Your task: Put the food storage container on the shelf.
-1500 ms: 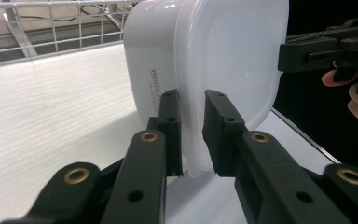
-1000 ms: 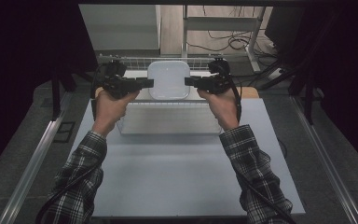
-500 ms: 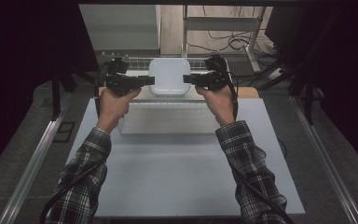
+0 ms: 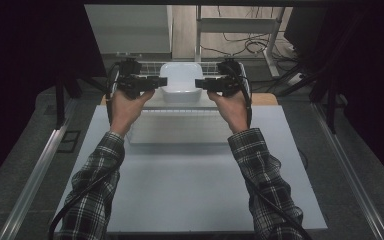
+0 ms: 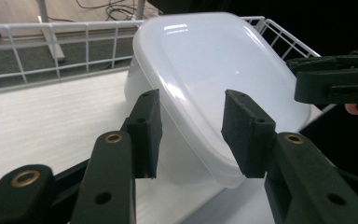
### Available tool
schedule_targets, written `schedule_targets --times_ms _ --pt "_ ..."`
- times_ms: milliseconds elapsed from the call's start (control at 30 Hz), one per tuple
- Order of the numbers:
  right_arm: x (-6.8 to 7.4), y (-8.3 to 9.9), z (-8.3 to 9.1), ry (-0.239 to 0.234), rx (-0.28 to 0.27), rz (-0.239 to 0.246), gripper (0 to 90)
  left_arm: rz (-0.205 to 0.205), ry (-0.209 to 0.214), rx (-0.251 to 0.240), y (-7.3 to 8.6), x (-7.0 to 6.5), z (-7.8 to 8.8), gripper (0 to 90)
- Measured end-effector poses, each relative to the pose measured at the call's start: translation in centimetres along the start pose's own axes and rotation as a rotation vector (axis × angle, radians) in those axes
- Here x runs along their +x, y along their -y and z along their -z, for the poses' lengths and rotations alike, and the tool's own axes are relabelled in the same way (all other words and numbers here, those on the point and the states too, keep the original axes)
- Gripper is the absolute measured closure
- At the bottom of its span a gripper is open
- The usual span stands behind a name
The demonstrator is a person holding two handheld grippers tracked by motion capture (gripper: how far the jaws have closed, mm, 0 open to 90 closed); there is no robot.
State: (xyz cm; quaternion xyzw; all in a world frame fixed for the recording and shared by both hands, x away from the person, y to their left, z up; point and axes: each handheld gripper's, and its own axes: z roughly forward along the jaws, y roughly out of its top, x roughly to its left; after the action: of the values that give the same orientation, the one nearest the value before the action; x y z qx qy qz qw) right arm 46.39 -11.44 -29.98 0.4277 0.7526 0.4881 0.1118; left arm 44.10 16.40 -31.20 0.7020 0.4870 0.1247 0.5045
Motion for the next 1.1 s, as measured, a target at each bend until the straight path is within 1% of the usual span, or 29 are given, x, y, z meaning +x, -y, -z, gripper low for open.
schedule_targets --times_ms 133,200,233,267,300,333,367,400,467,533,600,667,767,800,900,967,1100 --pt "-0.1 -0.2 -0.3 0.016 -0.011 -0.014 52.5 -0.004 -0.033 -0.032 -0.1 0.2 -0.7 56.7" --pt "-0.1 -0.3 -0.3 0.031 -0.01 -0.012 50.3 -0.008 -0.025 -0.053 0.1 0.2 -0.9 56.7" --pt "0.0 -0.3 -0.3 0.038 -0.008 -0.004 49.4 -0.021 -0.029 -0.058 0.1 0.2 -0.9 56.4" --pt "0.1 -0.4 -0.3 0.048 -0.008 0.008 47.5 -0.038 -0.047 -0.061 0.2 0.1 -0.9 54.9" --pt "0.3 -0.4 -0.2 0.054 -0.01 0.024 44.9 -0.047 -0.049 -0.072 0.2 0.1 -0.7 51.4" --pt "0.4 -0.4 -0.2 0.052 -0.018 0.04 41.6 -0.04 -0.03 -0.085 0.2 0.1 -0.6 47.7" --pt "0.5 -0.3 0.0 0.049 -0.026 0.058 37.2 -0.035 -0.003 -0.087 0.2 0.3 -0.4 43.7" --pt "0.6 -0.3 0.0 0.04 -0.032 0.071 32.3 -0.022 0.024 -0.087 0.2 0.4 -0.1 40.9" --pt "0.7 -0.1 0.0 0.005 -0.027 0.089 20.6 -0.026 0.054 -0.08 0.3 0.6 0.2 34.5" --pt "0.8 0.1 -0.1 0.006 -0.021 0.111 13.8 -0.032 0.081 -0.067 0.6 0.8 0.4 30.1" --pt "1.1 0.5 -0.1 0.014 -0.012 0.151 6.0 -0.049 0.11 -0.045 0.9 0.9 0.6 25.2" --pt "1.3 1.0 0.0 0.027 0.002 0.191 3.4 -0.075 0.123 -0.029 1.3 0.9 0.8 22.2" --pt "1.4 1.7 0.2 0.01 0.005 0.214 1.0 -0.112 0.144 -0.009 1.9 0.7 1.1 14.8" --pt "1.4 1.9 0.3 0.002 0.002 0.218 0.5 -0.137 0.144 -0.004 2.1 0.6 1.2 13.0" --pt "1.4 2.5 0.5 -0.019 -0.008 0.225 0.1 -0.196 0.119 0.001 2.9 0.1 1.3 10.3" --pt "1.5 2.9 0.6 -0.031 -0.008 0.232 0.0 -0.22 0.119 -0.002 3.3 -0.1 1.4 9.0" --pt "1.8 3.6 0.8 -0.042 -0.006 0.252 0.0 -0.238 0.141 0.0 4.1 -0.6 1.6 7.6"
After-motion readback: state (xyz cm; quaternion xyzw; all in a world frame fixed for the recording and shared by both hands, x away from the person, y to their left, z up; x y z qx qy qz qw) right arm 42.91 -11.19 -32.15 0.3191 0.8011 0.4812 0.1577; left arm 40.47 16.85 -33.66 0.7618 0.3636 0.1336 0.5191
